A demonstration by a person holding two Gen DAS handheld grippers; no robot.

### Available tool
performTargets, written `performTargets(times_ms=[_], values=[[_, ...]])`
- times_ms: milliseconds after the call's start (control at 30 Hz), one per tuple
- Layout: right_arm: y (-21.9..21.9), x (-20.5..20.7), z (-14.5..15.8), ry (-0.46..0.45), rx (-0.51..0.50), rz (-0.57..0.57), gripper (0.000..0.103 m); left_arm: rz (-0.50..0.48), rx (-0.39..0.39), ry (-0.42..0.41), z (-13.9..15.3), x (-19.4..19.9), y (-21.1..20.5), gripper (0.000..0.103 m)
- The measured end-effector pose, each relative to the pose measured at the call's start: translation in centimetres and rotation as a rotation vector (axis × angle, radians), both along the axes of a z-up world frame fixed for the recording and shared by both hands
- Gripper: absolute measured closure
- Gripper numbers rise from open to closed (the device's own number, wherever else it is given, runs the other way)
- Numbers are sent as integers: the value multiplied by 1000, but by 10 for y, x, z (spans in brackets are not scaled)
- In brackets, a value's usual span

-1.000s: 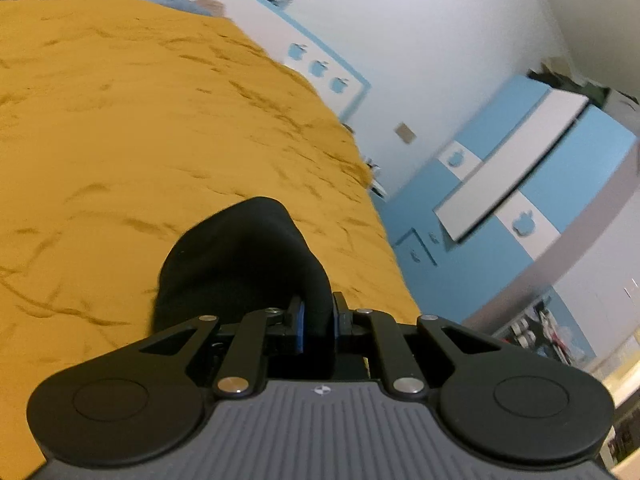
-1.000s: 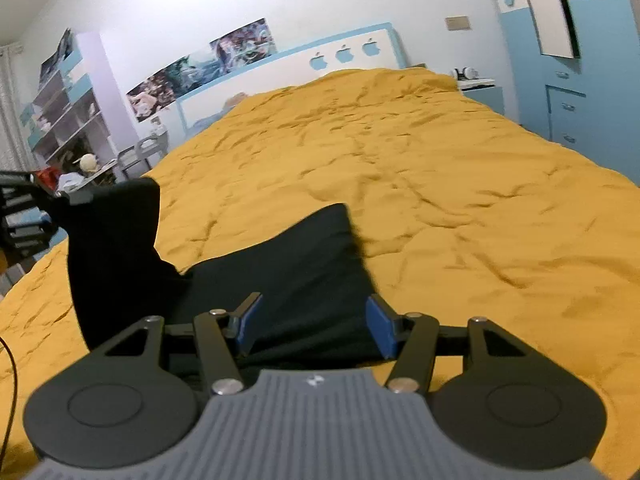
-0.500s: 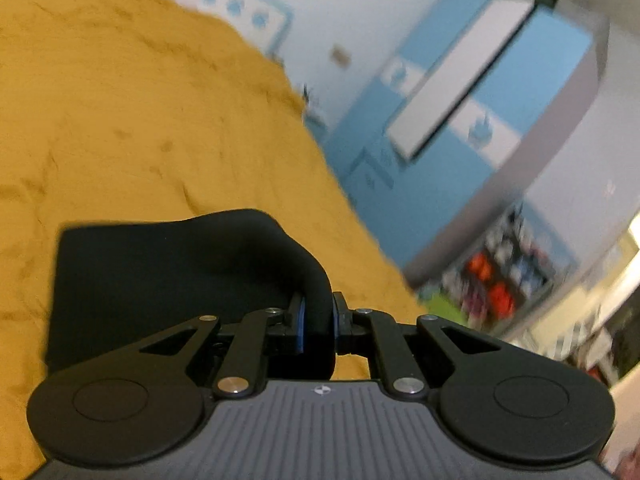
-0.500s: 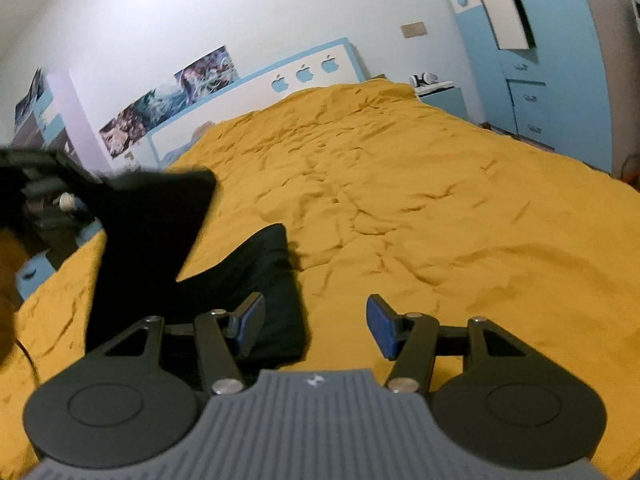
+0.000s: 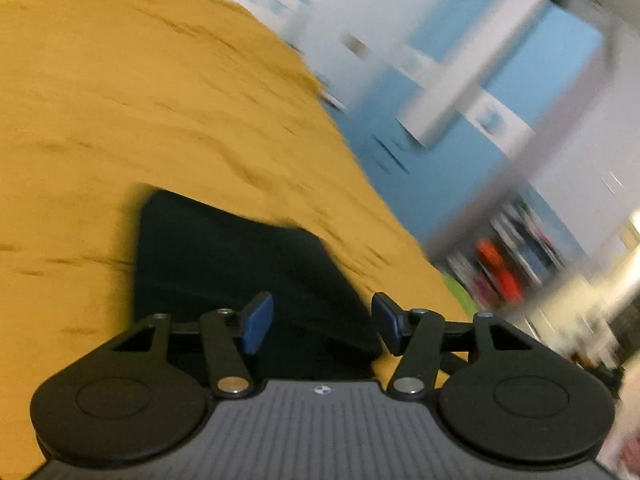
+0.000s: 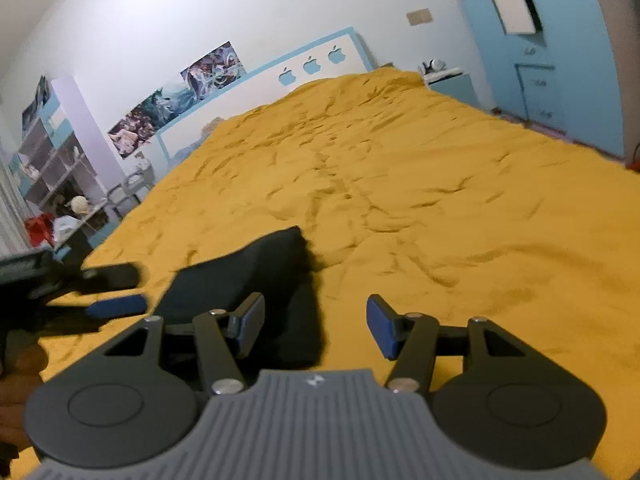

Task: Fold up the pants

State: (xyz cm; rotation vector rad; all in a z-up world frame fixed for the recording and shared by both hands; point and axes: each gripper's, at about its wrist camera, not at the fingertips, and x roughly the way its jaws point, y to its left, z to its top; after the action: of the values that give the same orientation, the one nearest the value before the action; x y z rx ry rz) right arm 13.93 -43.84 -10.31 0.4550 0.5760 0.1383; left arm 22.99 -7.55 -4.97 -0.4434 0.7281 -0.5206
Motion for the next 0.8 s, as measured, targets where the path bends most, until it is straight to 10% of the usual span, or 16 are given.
performTargets(times_ms=[167,333,567,667,800], values=[[17,36,4,70,105,44,49,206,-42,126,-25,3,74,34],[37,58,-3,190,145,62,52,210,-77,198,-45,1,80,34],[39,51,-12,295,-19,114,100,145,-76,241,-60,6,60,34],[52,42,-6,256,-308,144,103,94,-43,273,-70,4,48,38],[33,40,-2,231,-190,121,93,36,45,262,-75,-9,32,57]])
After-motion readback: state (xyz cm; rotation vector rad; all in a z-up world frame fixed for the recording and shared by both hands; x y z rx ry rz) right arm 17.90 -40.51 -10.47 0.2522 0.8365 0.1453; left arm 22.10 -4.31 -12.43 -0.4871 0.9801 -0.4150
